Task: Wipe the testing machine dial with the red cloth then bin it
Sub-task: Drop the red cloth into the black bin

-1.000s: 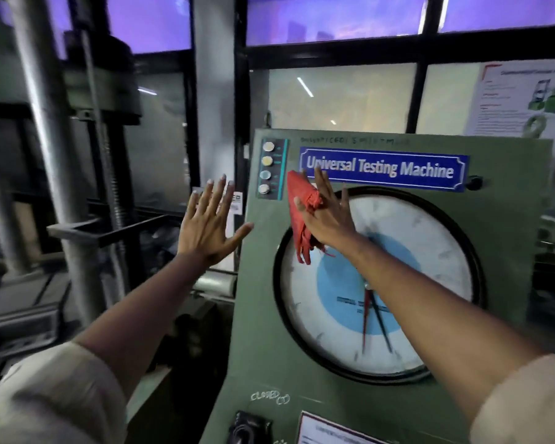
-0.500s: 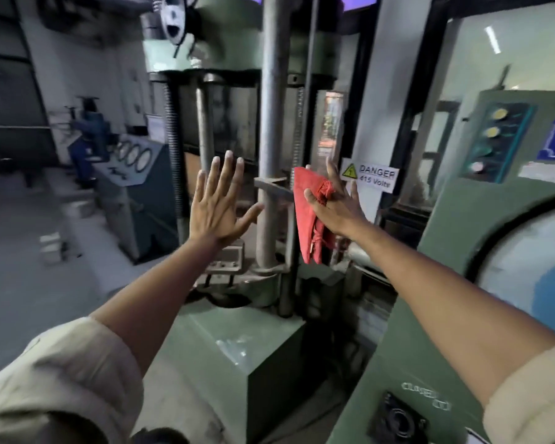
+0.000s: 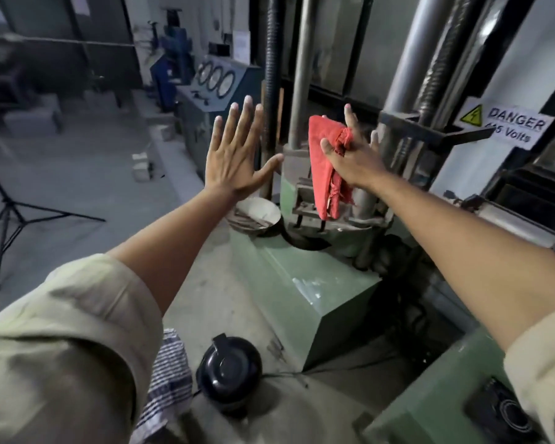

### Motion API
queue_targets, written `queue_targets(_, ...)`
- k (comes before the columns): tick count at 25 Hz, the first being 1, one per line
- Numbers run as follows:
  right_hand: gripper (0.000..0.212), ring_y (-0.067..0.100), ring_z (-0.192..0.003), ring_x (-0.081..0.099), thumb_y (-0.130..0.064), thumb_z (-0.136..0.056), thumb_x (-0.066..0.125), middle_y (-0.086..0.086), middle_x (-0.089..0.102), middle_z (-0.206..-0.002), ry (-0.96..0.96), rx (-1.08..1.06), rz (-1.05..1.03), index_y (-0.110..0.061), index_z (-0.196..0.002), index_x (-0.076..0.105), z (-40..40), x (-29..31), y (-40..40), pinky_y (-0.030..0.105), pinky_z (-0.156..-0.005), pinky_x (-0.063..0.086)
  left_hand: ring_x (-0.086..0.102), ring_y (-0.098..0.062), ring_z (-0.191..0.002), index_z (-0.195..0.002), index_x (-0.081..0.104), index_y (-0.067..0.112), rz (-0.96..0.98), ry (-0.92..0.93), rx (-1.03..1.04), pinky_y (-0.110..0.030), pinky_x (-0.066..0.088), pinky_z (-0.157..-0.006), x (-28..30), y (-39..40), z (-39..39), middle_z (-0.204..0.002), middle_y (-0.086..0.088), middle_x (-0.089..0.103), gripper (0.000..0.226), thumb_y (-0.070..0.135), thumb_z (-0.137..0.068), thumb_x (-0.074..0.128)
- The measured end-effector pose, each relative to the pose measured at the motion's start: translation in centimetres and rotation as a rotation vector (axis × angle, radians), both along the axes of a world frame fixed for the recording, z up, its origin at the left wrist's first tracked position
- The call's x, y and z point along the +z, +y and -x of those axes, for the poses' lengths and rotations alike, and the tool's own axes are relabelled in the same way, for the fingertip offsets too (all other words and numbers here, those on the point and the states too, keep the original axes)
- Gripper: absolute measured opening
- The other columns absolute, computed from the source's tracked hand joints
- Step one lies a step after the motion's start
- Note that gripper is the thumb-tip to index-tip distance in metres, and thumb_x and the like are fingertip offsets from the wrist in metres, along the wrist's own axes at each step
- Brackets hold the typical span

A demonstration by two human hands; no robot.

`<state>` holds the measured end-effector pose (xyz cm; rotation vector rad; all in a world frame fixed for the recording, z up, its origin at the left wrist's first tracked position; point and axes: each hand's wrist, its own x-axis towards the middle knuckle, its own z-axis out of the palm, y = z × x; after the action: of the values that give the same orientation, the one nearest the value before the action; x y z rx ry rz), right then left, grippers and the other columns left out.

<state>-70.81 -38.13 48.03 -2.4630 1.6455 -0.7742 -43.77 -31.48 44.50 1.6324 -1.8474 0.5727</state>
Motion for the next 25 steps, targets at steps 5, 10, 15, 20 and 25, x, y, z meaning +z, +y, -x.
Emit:
queue_targets(5,0.090,0.004,-0.162,0.007,-0.073,-0.101,0.033,-0.004,-0.003,-0.179,0.027,0.023,-0.062,-0.035,-0.166,-0.016,-5.7,0.0,-0.6,0.044,-0.127,-0.021,-0.003,-0.029,-0.170,-0.175,0.001,0.018,-0.066,-0.001,0.064,-0.054,0.000,-0.137,-2.2,1.5,-5.4,-0.184,-0.008,-0.003,0.098,0.080,-0.102,0.023)
queue_targets(10,0.088,0.005,-0.161,0.014,-0.073,-0.101,0.035,-0.006,0.001,-0.179,-0.002,0.073,-0.080,-0.034,-0.168,-0.007,-10.3,-0.5,-1.4,0.043,-0.126,-0.021,-0.005,-0.028,-0.170,-0.175,0.000,0.019,-0.114,0.008,0.106,-0.052,-0.003,-0.137,-3.7,2.6,-8.9,-0.184,-0.007,-0.006,0.098,0.081,-0.102,0.022)
queue_targets(15,0.090,0.017,-0.164,0.009,-0.078,-0.100,0.027,-0.002,-0.005,-0.179,0.059,0.072,-0.165,-0.038,-0.164,-0.020,-13.4,-3.4,-2.8,0.046,-0.129,-0.019,-0.006,-0.027,-0.170,-0.175,-0.002,0.020,-0.153,0.019,0.142,-0.051,-0.004,-0.137,-6.0,1.4,-11.0,-0.184,-0.006,-0.007,0.099,0.081,-0.101,0.022)
queue_targets(20,0.082,0.016,-0.164,0.005,-0.075,-0.103,0.018,-0.005,-0.011,-0.178,0.186,0.087,-0.299,-0.034,-0.168,-0.010,-14.5,-10.0,-3.9,0.047,-0.129,-0.020,-0.004,-0.026,-0.170,-0.175,0.000,0.021,-0.234,0.032,0.135,-0.051,-0.003,-0.137,-11.7,-0.5,-12.0,-0.184,-0.005,-0.005,0.099,0.082,-0.101,0.023)
queue_targets(25,0.078,0.007,-0.162,-0.014,-0.069,-0.107,0.018,-0.014,-0.032,-0.172,0.338,0.212,-0.457,-0.019,-0.166,0.028,-15.1,-24.0,-4.4,0.047,-0.129,-0.020,0.000,-0.026,-0.170,-0.175,0.003,0.020,-0.434,0.044,0.128,-0.052,0.001,-0.138,-23.2,-0.1,-13.2,-0.184,-0.004,-0.002,0.099,0.082,-0.100,0.020)
